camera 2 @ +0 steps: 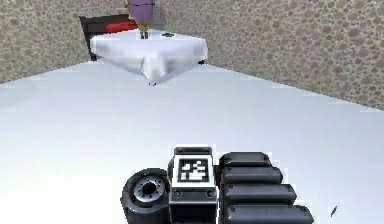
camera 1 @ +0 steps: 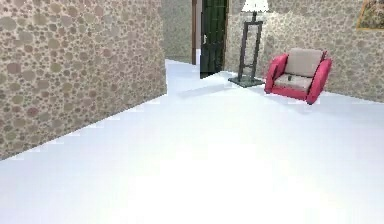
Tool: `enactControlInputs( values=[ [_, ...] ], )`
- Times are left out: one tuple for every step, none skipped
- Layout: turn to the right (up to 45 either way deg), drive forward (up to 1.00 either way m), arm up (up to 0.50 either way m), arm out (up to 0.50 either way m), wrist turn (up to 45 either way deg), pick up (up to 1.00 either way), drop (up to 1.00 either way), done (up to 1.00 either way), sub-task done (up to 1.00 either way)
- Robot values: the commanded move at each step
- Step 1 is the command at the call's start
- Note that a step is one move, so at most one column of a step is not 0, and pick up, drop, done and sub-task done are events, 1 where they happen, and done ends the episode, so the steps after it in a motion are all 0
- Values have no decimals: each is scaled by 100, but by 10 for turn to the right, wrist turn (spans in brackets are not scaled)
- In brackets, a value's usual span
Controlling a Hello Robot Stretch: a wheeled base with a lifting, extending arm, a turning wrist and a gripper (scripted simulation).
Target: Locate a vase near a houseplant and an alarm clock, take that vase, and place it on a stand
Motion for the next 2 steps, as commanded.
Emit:
enactControlInputs(
  values=[
    [0, 100, 0, 0, 0, 0, 0, 0, 0],
    [0, 100, 0, 0, 0, 0, 0, 0, 0]
  ],
)
